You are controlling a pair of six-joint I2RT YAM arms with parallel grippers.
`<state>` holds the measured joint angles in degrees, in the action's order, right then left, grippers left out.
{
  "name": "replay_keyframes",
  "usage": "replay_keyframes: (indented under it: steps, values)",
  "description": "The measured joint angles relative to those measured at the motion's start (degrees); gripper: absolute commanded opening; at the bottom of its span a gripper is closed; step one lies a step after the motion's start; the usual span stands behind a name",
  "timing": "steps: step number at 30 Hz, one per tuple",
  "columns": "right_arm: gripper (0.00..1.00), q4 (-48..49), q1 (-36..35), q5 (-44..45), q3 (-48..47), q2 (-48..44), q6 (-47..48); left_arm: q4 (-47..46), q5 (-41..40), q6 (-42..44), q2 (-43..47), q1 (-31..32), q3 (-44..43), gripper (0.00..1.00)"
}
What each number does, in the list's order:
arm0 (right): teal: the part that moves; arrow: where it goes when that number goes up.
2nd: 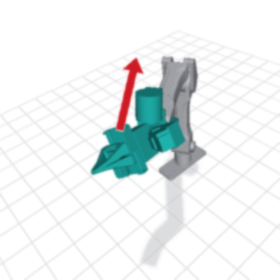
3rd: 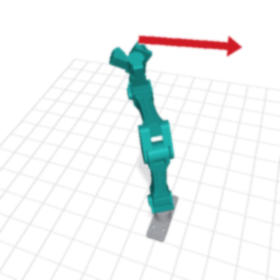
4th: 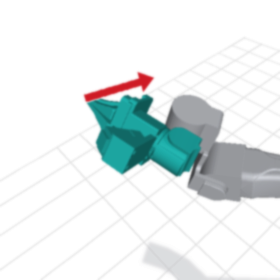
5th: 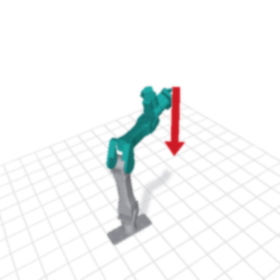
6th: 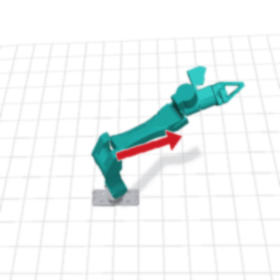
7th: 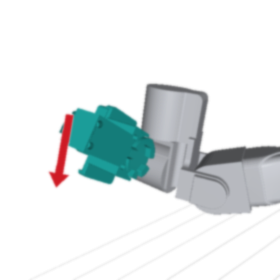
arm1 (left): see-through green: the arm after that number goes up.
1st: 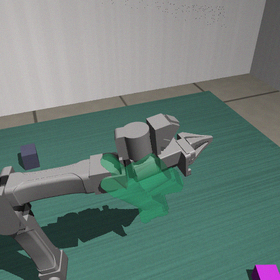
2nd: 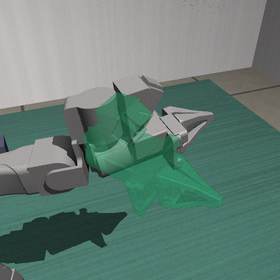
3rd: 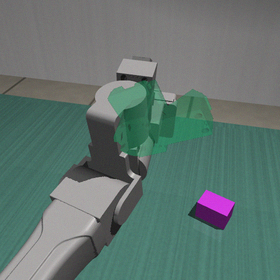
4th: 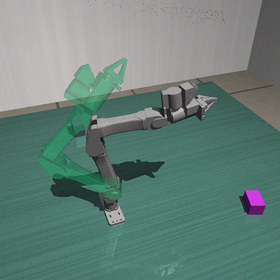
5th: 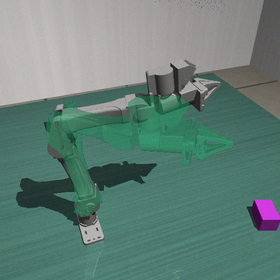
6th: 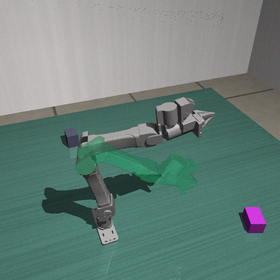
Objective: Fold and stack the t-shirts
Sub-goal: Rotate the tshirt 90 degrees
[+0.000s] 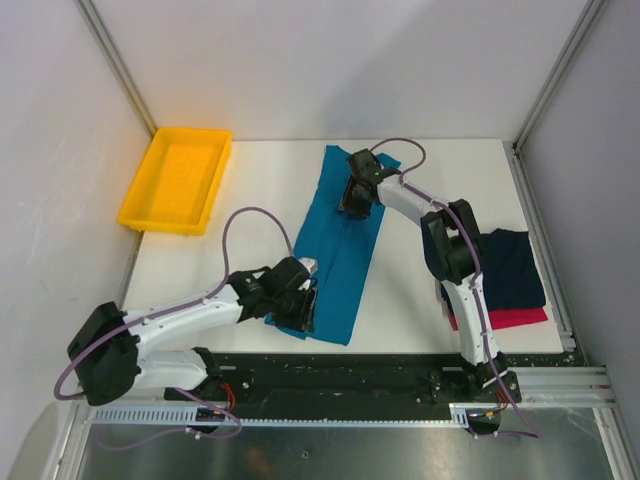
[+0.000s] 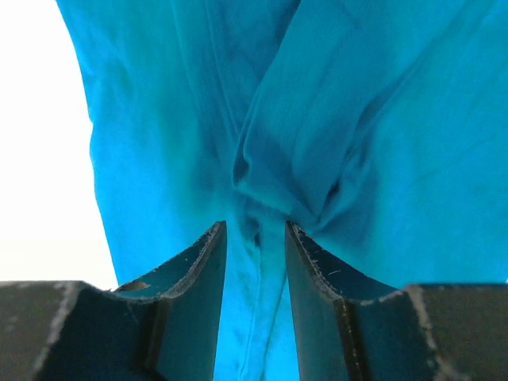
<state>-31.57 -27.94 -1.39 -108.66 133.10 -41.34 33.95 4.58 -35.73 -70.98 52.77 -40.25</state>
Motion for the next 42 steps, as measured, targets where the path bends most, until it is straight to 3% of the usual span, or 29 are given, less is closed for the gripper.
replay_keyframes:
  steps: [4,10,17,21,31,42]
  values:
    - [0.40,-1.5,-1.6,0.4,5.0,-5.5,-0.2,0.0,-1.1,-0.6,4.9,-2.1,-1.1,0.49]
    - [0.38,-0.7,-7.6,1.4,26.8,-24.6,-3.6,0.5,-3.4,-2.4,12.6,-12.5,-0.7,0.42]
    - [0.37,0.1,-21.2,4.2,45.5,-36.6,-11.1,1.2,-5.0,-2.8,9.0,-16.9,1.3,0.30]
    - [0.37,0.3,-26.3,4.6,53.7,-39.4,-15.8,1.0,-4.9,-2.8,7.1,-16.9,2.0,0.34]
    - [0.38,2.3,-31.6,7.0,61.7,-45.5,-23.7,1.3,-5.7,-3.8,9.2,-17.6,6.9,0.37]
    - [0.36,7.4,-36.6,7.0,63.2,-45.5,-31.4,1.1,-6.0,-4.9,9.8,-17.9,7.3,0.36]
